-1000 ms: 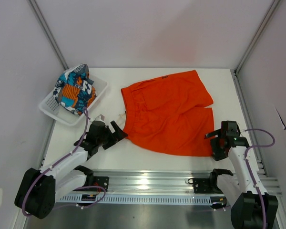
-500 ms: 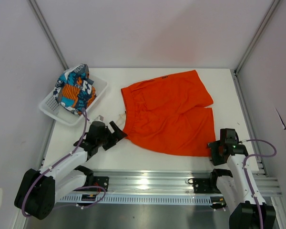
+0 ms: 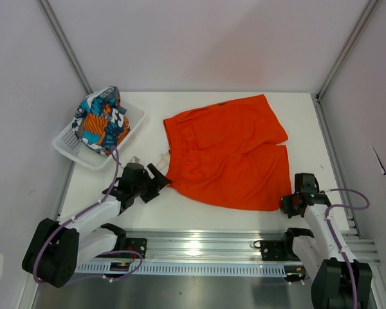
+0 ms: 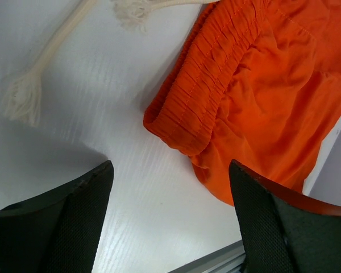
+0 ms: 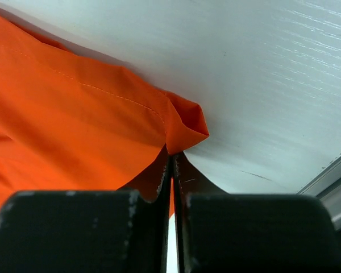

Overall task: Fold and stack the shorts
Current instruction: Fold the shorts

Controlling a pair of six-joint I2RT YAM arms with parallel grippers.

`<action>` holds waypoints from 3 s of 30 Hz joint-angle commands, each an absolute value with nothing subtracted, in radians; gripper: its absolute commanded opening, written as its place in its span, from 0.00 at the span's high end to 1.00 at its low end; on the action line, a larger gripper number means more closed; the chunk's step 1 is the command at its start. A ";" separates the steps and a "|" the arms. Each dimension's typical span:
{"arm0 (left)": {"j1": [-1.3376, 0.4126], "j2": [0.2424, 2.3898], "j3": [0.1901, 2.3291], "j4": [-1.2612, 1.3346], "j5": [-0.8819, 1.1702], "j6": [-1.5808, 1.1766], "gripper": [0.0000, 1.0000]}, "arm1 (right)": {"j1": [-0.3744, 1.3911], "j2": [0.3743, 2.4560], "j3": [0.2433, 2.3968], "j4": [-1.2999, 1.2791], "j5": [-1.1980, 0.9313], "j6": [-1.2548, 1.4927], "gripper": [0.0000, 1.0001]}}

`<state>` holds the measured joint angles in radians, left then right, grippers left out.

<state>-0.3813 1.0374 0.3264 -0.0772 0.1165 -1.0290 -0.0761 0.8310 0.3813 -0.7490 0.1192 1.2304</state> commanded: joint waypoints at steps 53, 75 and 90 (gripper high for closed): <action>-0.483 0.752 0.434 -0.520 -0.077 -1.201 1.00 | 0.035 0.615 0.900 -1.290 0.327 1.160 1.00; -0.482 0.712 0.702 -0.785 -0.035 -1.160 1.00 | 0.032 0.682 1.291 -1.378 0.360 1.144 1.00; -0.356 1.017 0.968 -0.755 -0.057 -1.083 1.00 | 0.034 1.015 1.454 -1.197 0.399 1.055 1.00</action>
